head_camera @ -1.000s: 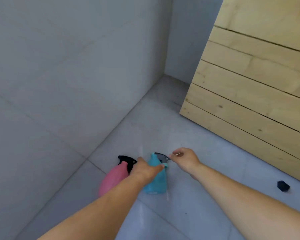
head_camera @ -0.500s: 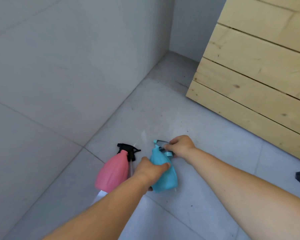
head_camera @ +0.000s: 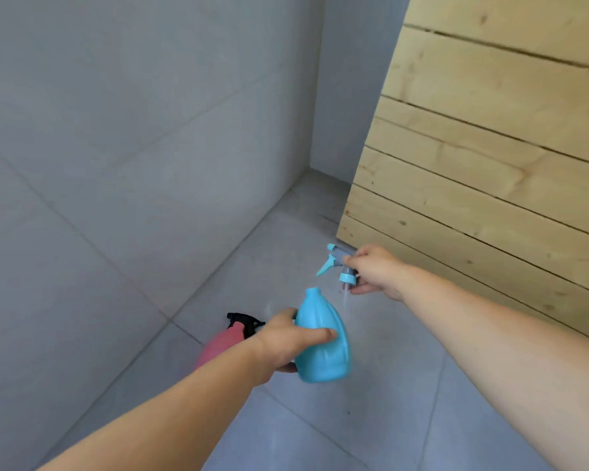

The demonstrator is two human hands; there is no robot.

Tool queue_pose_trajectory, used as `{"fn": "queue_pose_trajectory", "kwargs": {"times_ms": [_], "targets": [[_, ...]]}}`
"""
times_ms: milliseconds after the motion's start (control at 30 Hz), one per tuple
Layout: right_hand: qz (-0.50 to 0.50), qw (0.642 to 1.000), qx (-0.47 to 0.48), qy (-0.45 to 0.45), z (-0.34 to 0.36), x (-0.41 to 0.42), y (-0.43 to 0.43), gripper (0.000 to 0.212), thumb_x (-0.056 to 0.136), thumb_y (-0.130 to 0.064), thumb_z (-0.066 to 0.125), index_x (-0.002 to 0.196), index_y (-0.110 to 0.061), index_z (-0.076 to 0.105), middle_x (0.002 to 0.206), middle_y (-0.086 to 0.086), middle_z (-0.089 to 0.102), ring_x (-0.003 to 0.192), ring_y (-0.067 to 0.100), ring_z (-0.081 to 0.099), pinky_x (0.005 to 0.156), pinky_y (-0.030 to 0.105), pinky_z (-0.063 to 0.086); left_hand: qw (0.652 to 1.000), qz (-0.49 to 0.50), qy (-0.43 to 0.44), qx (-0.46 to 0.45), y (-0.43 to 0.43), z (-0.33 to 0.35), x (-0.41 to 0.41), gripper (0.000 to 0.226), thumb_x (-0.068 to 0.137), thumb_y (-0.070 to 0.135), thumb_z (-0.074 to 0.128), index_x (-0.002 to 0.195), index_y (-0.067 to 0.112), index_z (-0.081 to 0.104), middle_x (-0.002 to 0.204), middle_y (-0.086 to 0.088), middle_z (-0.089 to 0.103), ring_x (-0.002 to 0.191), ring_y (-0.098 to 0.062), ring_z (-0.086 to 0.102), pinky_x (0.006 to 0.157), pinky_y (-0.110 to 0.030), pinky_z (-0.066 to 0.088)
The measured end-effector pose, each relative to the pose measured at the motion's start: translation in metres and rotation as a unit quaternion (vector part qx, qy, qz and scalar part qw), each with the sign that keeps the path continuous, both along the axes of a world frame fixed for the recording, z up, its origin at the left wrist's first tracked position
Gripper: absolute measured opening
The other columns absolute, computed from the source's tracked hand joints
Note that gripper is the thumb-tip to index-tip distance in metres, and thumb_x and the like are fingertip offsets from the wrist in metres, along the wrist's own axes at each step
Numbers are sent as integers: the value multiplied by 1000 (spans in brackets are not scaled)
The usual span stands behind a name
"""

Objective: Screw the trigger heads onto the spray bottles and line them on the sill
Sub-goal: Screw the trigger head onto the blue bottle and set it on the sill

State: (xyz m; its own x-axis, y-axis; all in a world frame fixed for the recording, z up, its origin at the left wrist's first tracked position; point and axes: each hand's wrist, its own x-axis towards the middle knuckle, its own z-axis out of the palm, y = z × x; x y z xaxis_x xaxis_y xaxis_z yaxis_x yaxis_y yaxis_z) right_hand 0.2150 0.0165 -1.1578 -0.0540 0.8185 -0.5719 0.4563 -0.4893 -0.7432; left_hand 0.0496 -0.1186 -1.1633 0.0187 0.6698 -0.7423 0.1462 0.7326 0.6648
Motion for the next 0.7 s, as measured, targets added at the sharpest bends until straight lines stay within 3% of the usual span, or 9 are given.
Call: {"fn": "queue_pose_trajectory", "kwargs": {"times_ms": [100, 233, 300, 533, 700], "targets": [[-17, 997, 69, 22, 61, 7, -5, 17, 97, -23, 58, 90, -13, 46, 97, 20, 63, 76, 32, 69, 59, 36, 62, 999, -32, 2, 38, -9, 43, -4, 66, 74, 34, 89, 130, 31, 55, 119, 7, 71, 107, -16, 73, 86, -39, 64], [-29, 985, 149, 87, 143, 13, -29, 16, 98, -22, 57, 88, -12, 48, 97, 20, 70, 81, 35, 72, 66, 41, 64, 994, -63, -7, 84, -26, 111, -15, 80, 56, 36, 90, 128, 38, 54, 126, -1, 69, 111, -28, 74, 90, -62, 61], [-33, 977, 178, 117, 177, 16, -45, 14, 98, -21, 56, 91, -12, 49, 98, 18, 73, 79, 34, 73, 67, 40, 64, 991, -78, -7, 111, -36, 141, -22, 81, 56, 36, 91, 127, 41, 53, 127, -3, 68, 112, -31, 74, 90, -64, 60], [-58, 946, 244, 206, 254, 20, -101, 15, 98, -21, 58, 104, -8, 56, 103, 15, 76, 89, 35, 77, 72, 39, 62, 974, -149, 18, 167, -79, 205, -48, 75, 68, 30, 89, 132, 42, 52, 122, -4, 73, 111, -29, 75, 94, -52, 60], [-125, 906, 287, 286, 283, 27, -125, 16, 99, -21, 58, 107, -8, 56, 99, 13, 77, 85, 30, 78, 73, 41, 63, 964, -184, 14, 190, -100, 215, -54, 62, 83, 12, 84, 131, 36, 53, 116, -2, 73, 95, -15, 76, 71, -25, 59]]}}
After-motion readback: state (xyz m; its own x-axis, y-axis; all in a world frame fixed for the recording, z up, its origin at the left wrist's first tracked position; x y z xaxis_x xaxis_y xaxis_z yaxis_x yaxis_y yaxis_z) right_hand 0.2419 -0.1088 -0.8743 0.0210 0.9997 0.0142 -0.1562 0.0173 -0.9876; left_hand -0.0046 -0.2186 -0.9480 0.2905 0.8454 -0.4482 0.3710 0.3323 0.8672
